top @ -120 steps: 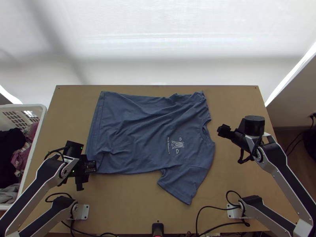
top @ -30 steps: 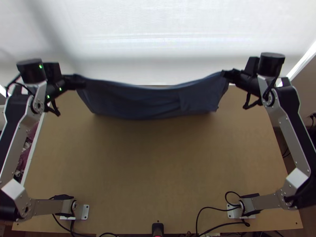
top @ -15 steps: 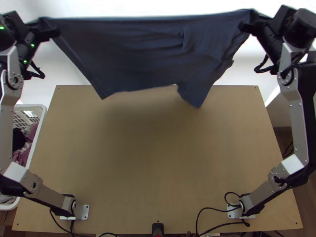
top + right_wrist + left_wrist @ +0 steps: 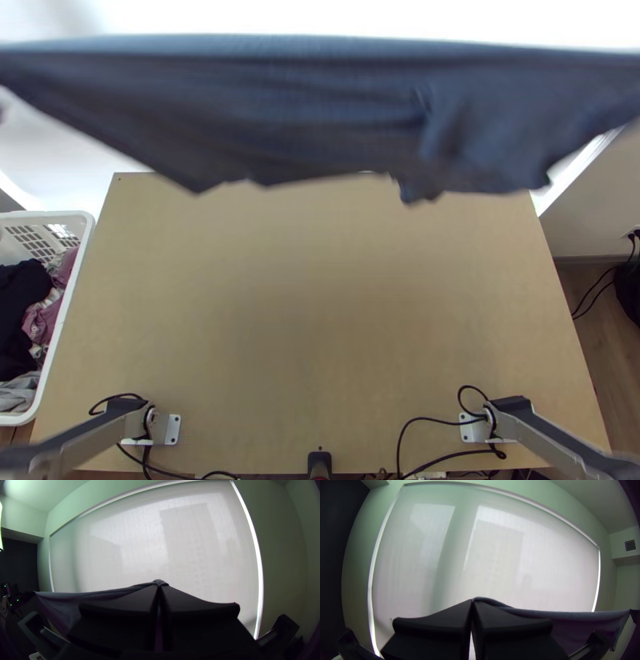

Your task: Fold the t-shirt

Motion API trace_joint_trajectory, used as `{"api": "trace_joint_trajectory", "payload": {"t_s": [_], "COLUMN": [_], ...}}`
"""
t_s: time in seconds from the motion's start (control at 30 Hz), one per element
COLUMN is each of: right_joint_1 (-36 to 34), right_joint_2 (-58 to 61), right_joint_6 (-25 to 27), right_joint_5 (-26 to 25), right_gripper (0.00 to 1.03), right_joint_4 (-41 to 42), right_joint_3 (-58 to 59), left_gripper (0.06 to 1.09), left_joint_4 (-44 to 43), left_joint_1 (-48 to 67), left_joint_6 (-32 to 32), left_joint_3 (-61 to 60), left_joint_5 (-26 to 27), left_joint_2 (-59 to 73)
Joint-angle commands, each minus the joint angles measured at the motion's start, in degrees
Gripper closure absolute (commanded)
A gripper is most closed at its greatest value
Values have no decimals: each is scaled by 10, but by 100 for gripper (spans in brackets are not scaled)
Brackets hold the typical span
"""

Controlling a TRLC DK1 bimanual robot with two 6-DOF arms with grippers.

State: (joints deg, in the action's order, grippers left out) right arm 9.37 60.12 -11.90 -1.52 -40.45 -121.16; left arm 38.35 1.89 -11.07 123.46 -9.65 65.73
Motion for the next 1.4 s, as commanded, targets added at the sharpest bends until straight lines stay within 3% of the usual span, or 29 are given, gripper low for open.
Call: {"api": "trace_joint_trajectory", "payload": {"t_s": [0.0, 0.2, 0.43, 0.57, 0.73, 0.9, 1.2, 1.37], "right_joint_1": [0, 0, 1, 2, 2, 1, -11, -39], "right_joint_2": [-71, -118, -150, -178, -190, -165, 23, 162], "right_joint_6": [4, 4, -28, -50, -95, -96, -107, -122], "right_joint_5": [-15, -15, -16, -10, 40, 71, 79, 92], "right_gripper": [100, 100, 100, 100, 100, 100, 100, 100], "right_joint_4": [-29, -104, -86, -27, 55, 157, 303, 309], "right_joint_3": [18, 37, 197, 363, 576, 741, 781, 708], "left_gripper": [104, 104, 104, 104, 104, 104, 104, 104], "left_joint_4": [12, 53, 56, 39, 6, -73, -244, -287], "left_joint_1": [-7, -11, -5, -3, -2, -9, -31, -44], "left_joint_6": [-25, -35, -37, -39, -38, -26, -16, -14], "left_joint_3": [-30, -74, -231, -392, -608, -766, -825, -777], "left_joint_5": [-14, -11, -5, 5, 27, 69, 83, 84], "left_joint_2": [-83, -153, -205, -248, -284, -276, -85, 42]}}
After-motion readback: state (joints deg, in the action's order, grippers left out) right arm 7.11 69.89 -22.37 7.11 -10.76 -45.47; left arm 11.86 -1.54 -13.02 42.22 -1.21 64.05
